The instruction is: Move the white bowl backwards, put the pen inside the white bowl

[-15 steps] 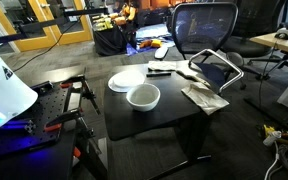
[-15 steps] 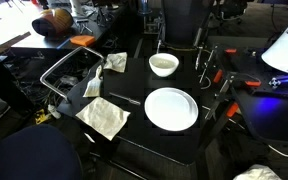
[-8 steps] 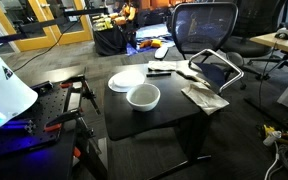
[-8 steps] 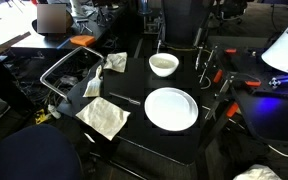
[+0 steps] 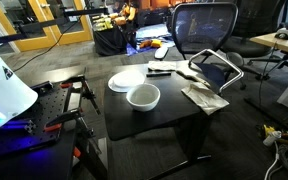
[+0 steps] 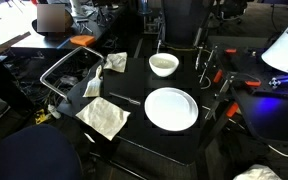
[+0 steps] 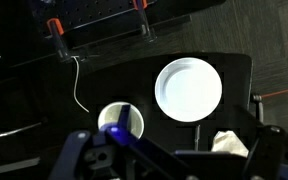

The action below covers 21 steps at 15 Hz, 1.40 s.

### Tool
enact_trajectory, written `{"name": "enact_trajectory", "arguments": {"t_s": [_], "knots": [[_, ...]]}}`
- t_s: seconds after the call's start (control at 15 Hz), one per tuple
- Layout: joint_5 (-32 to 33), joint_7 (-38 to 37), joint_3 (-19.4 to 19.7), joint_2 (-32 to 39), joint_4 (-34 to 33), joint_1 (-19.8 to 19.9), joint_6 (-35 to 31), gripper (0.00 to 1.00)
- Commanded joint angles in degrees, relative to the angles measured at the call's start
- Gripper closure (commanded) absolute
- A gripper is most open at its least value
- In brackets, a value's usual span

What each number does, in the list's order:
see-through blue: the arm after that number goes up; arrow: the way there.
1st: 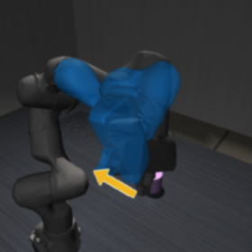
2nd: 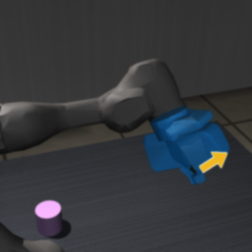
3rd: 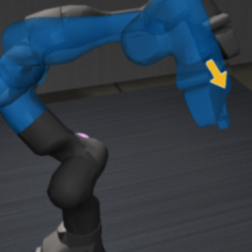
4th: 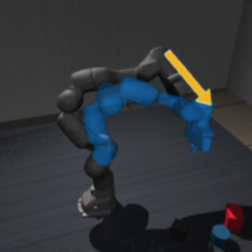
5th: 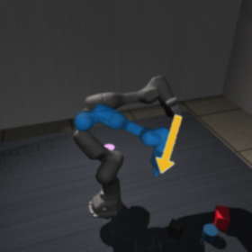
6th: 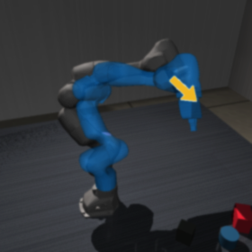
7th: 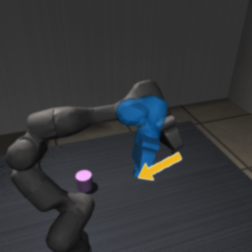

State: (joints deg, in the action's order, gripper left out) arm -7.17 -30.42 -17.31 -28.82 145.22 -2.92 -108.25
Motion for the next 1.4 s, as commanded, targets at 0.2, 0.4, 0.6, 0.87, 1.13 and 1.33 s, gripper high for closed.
{"name": "enact_trajectory", "arguments": {"t_s": [0.2,0.4,0.6,0.87,1.13,1.33], "knots": [[1.9,-15.4,0.0,7.2,2.2,1.7,-12.6,0.0],[5.9,-23.3,-0.2,9.0,3.2,2.4,-17.7,0.0],[12.3,-32.3,-0.5,10.1,3.9,3.3,-20.6,0.0],[13.4,-32.9,1.3,10.5,3.1,1.2,-18.8,0.0],[13.5,-33.2,1.3,10.5,3.1,1.2,-18.8,0.0],[17.0,-37.9,1.7,15.5,0.9,4.0,-19.5,0.0]]}}
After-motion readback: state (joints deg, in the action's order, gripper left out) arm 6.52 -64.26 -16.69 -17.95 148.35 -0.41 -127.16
